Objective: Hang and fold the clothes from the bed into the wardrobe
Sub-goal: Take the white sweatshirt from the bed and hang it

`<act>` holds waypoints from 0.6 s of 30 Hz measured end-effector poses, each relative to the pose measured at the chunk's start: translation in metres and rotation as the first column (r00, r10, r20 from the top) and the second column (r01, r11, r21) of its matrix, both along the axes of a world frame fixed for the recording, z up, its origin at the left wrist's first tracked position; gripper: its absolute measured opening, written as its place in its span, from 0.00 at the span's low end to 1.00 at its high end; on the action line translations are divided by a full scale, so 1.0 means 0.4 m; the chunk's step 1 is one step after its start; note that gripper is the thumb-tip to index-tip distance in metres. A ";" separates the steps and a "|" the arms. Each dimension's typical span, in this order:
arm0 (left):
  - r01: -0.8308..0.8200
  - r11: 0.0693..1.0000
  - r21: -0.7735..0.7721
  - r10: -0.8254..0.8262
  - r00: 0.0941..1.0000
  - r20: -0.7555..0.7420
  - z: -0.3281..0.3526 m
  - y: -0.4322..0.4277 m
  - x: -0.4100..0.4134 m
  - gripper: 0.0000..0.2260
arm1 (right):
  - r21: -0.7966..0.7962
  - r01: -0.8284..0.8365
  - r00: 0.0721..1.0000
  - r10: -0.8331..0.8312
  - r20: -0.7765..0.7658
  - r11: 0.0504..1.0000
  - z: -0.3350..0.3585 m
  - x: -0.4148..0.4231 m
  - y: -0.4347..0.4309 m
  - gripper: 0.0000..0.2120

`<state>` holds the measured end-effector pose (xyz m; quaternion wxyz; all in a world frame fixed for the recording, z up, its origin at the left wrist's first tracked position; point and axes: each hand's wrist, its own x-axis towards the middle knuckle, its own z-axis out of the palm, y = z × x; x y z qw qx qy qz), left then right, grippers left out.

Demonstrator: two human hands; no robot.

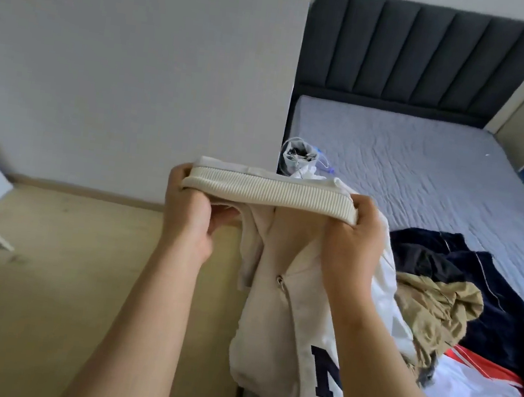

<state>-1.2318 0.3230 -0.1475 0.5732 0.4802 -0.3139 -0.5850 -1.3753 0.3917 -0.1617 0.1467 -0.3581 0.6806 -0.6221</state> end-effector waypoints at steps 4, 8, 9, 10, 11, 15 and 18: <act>-0.150 0.987 -0.062 0.148 0.988 -0.034 0.046 -0.032 0.185 0.07 | -0.109 -0.085 0.994 0.092 0.062 0.990 0.049 0.162 -0.076 0.14; -0.297 0.944 -0.145 0.295 0.955 -0.033 0.082 -0.052 0.362 0.10 | -0.153 -0.152 0.977 0.172 0.127 0.976 0.064 0.313 -0.144 0.10; -0.337 0.928 -0.159 0.335 0.941 -0.036 0.088 -0.055 0.404 0.10 | -0.174 -0.175 0.970 0.200 0.135 0.969 0.067 0.351 -0.160 0.10; -0.375 0.911 -0.170 0.375 0.926 -0.036 0.091 -0.057 0.446 0.10 | -0.198 -0.197 0.963 0.228 0.146 0.960 0.070 0.390 -0.175 0.10; -0.410 0.894 -0.179 0.412 0.911 -0.029 0.093 -0.057 0.486 0.09 | -0.212 -0.220 0.954 0.256 0.156 0.952 0.072 0.430 -0.188 0.10; -0.539 0.818 -0.199 0.558 0.828 0.053 0.085 -0.052 0.648 0.08 | -0.196 -0.319 0.914 0.355 0.196 0.927 0.060 0.587 -0.233 0.09; -0.638 0.739 -0.214 0.663 0.746 0.065 0.072 -0.042 0.759 0.12 | -0.166 -0.408 0.876 0.436 0.206 0.898 0.045 0.696 -0.264 0.10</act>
